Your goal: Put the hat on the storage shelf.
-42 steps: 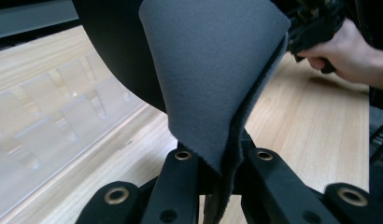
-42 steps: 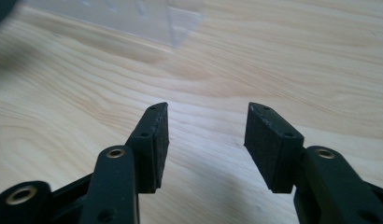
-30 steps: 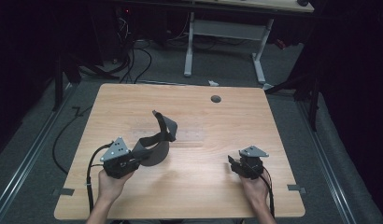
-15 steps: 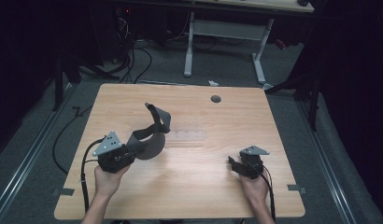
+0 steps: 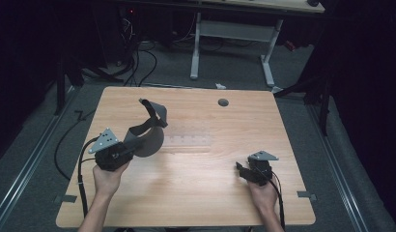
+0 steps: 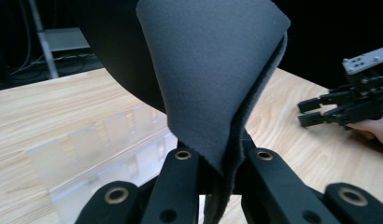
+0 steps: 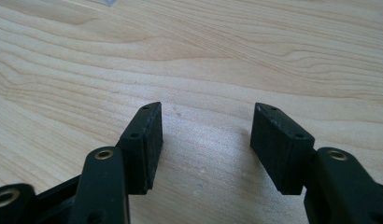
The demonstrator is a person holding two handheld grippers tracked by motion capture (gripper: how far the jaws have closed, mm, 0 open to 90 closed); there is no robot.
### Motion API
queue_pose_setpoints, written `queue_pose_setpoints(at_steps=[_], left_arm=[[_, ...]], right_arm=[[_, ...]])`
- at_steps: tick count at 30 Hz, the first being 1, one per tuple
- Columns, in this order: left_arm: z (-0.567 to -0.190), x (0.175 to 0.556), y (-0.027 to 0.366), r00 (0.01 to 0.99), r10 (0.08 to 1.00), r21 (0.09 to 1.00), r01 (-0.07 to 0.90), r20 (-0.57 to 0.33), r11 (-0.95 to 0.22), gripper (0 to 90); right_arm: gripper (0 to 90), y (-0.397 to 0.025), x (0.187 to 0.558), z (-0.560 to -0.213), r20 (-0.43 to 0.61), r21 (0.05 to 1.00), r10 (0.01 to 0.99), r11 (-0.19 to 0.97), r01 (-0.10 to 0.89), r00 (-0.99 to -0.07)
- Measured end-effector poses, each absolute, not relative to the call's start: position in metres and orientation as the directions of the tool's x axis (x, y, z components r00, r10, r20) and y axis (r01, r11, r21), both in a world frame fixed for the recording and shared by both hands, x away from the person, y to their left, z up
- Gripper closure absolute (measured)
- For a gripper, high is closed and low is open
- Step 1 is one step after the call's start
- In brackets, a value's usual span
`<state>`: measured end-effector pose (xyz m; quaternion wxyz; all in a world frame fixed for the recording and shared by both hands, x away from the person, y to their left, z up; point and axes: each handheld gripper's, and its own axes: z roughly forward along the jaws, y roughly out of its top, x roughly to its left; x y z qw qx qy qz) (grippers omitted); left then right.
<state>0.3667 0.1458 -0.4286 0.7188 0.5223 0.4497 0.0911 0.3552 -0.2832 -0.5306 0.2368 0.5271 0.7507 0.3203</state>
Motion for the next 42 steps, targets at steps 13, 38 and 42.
queue_pose_setpoints(at_steps=[13, 38, 42], left_arm=[[-0.422, 0.379, 0.151, 0.561, 0.631, 0.843, 0.320, -0.537, 0.433, 86.5], [-0.427, 0.409, 0.165, 0.464, 0.753, 0.885, 0.250, -0.466, 0.394, 86.5], [-0.431, 0.414, 0.166, 0.446, 0.775, 0.894, 0.246, -0.448, 0.375, 86.4]], right_arm=[[43.7, -0.283, 0.355, -0.531, -0.017, 0.731, 0.942, 0.240, 0.639, -0.334], [41.7, -0.282, 0.356, -0.531, -0.022, 0.730, 0.939, 0.249, 0.636, -0.342], [41.6, -0.282, 0.356, -0.531, -0.022, 0.730, 0.940, 0.249, 0.637, -0.342]])
